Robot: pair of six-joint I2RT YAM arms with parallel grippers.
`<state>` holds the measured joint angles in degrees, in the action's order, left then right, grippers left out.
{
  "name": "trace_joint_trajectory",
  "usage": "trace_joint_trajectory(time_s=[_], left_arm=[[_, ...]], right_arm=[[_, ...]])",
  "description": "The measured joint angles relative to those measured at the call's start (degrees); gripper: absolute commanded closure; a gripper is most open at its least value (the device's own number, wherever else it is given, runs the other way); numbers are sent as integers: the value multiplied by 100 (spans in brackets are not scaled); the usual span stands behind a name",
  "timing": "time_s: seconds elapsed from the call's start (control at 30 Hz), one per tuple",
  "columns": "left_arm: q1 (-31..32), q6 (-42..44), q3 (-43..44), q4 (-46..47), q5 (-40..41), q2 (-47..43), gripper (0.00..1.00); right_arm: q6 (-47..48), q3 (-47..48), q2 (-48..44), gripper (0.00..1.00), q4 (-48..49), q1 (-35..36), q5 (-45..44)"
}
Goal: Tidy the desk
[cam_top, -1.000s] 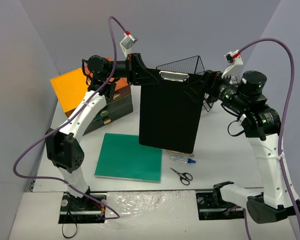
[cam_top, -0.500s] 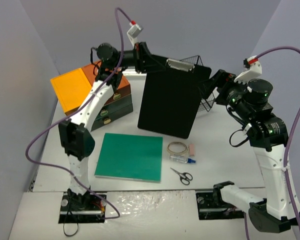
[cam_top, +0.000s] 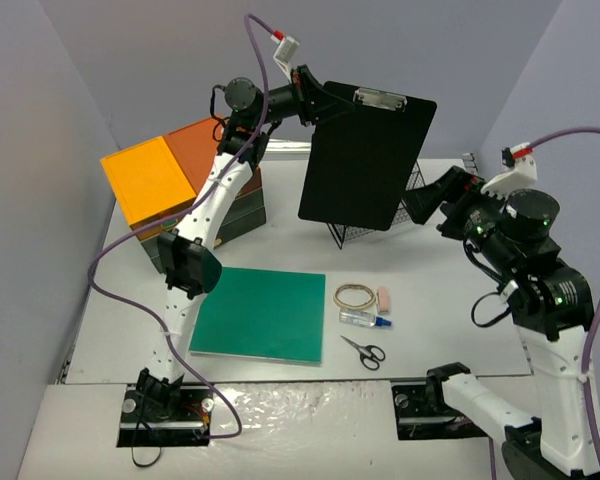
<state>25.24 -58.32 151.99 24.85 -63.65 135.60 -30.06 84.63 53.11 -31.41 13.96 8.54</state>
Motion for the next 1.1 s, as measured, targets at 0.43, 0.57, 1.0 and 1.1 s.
trace_joint_trajectory(time_s=[0.43, 0.57, 1.0, 1.1], left_arm=[[90, 645, -256, 110, 1125, 357, 100], [98, 760, -165, 145, 1286, 416, 100], [94, 1146, -76, 590, 1929, 625, 100], [96, 1147, 162, 851, 2124, 935, 100]], right_arm=[[-139, -229, -330, 0, -406, 0, -128], [-160, -376, -308, 0, -415, 0, -181], [-165, -92, 291, 0, 103, 0, 62], [-183, -180, 256, 0, 129, 0, 208]])
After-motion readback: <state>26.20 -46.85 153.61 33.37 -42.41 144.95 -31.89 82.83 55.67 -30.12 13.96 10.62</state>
